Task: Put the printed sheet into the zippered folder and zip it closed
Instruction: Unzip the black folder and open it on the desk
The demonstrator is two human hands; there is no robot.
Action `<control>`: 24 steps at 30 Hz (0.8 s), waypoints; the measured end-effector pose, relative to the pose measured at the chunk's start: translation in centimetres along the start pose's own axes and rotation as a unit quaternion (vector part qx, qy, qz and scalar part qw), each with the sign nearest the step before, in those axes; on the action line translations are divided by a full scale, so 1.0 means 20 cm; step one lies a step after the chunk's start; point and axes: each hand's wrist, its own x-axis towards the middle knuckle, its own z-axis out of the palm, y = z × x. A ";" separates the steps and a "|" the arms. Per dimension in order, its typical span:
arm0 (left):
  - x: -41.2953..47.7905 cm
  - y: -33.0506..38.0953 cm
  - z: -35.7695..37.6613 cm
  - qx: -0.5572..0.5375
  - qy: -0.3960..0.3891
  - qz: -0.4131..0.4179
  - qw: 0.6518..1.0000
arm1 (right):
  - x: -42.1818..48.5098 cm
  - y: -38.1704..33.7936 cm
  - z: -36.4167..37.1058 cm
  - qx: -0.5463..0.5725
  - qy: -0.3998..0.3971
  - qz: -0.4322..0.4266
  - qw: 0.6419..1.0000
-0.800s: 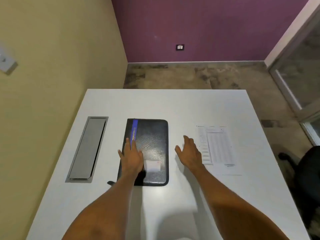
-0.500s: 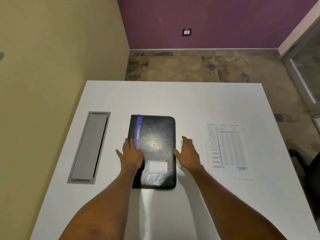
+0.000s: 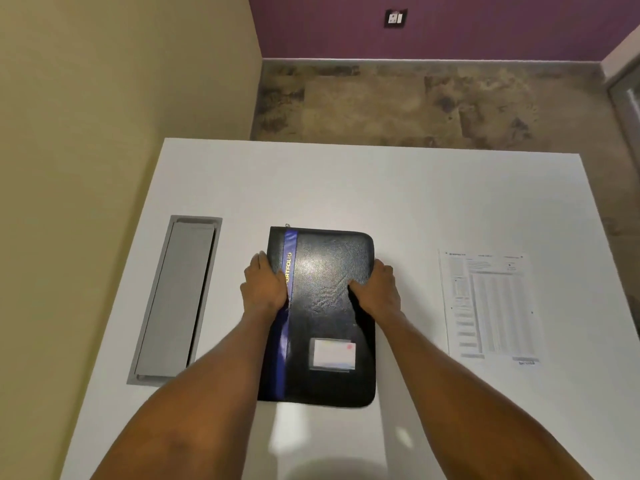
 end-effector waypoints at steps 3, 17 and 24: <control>0.06 0.00 0.02 -0.019 -0.003 -0.010 1.000 | 0.05 -0.02 0.02 0.007 -0.002 0.021 1.000; 0.02 0.10 0.08 -0.060 0.019 -0.077 0.995 | 0.05 0.01 0.03 -0.006 0.003 0.045 0.999; -0.10 0.08 0.11 -0.040 0.005 -0.085 0.996 | -0.02 0.08 0.01 -0.018 -0.002 0.055 0.998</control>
